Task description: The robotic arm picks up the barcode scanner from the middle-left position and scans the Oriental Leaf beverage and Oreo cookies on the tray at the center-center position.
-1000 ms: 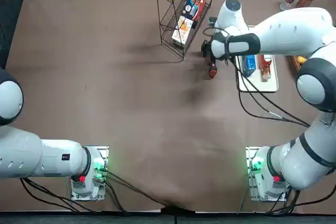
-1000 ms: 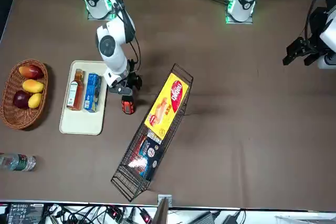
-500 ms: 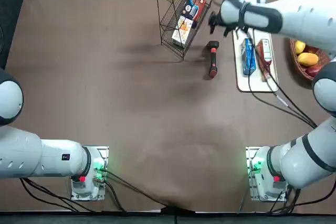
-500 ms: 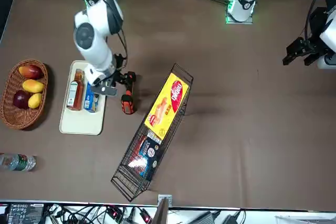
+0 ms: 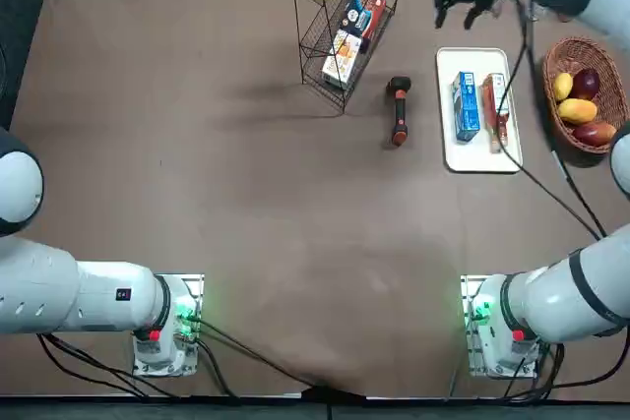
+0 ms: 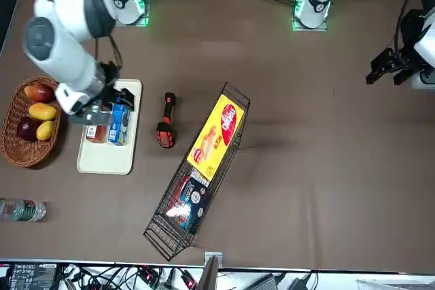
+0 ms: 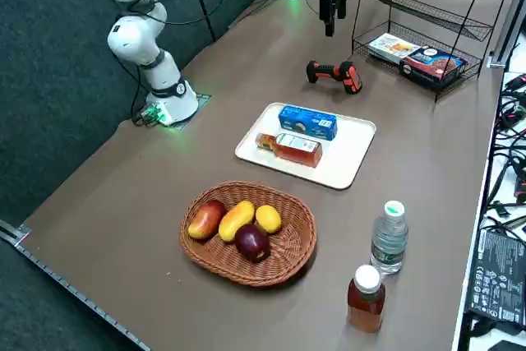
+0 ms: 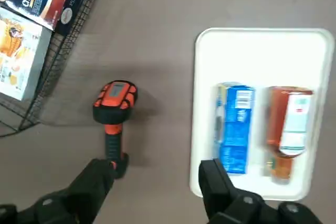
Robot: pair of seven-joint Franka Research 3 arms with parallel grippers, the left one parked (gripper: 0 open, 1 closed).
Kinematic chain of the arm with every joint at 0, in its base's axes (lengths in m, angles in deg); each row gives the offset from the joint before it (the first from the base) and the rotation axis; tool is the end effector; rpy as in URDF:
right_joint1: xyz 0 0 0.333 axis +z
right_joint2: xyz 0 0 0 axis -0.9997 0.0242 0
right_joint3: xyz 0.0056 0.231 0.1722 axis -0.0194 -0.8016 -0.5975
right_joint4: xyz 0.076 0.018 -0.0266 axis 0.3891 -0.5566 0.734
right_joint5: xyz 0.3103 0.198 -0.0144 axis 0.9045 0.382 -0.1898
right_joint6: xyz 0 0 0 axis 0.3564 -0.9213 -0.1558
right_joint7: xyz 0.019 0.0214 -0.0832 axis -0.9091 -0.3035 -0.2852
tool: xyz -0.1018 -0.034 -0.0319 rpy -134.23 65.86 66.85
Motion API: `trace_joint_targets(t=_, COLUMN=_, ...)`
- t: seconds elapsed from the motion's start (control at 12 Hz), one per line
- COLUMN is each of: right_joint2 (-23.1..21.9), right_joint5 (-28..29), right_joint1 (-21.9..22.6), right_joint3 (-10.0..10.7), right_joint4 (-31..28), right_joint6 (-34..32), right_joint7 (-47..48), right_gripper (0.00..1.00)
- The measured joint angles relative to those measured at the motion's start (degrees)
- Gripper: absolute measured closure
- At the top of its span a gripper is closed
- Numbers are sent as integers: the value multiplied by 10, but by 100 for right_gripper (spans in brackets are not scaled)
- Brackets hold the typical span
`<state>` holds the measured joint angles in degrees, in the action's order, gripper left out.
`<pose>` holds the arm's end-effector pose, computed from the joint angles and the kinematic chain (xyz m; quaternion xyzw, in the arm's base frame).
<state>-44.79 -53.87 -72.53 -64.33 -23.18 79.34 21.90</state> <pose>0.5547 0.1459 0.4481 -0.9994 0.0038 0.0265 0.0219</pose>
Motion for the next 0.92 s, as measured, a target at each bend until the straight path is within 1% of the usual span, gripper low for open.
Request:
trace_joint_targets(t=0.25, right_joint2=-11, right_joint5=0, right_joint1=-41, right_joint3=1, right_joint4=34, right_joint6=-43, right_joint7=-90, right_gripper=0)
trace_joint_targets(t=0.42, right_joint2=-21, right_joint5=0, right_joint1=-63, right_joint3=1, right_joint4=44, right_joint6=-55, right_joint7=-128, right_gripper=0)
trace_joint_targets(t=0.75, right_joint2=-50, right_joint5=-3, right_joint1=-111, right_joint3=2, right_joint4=48, right_joint6=-58, right_joint7=-163, right_gripper=0)
trace_joint_targets(t=0.92, right_joint2=-69, right_joint5=-15, right_joint1=-135, right_joint3=2, right_joint4=48, right_joint6=-62, right_joint7=-169, right_gripper=0)
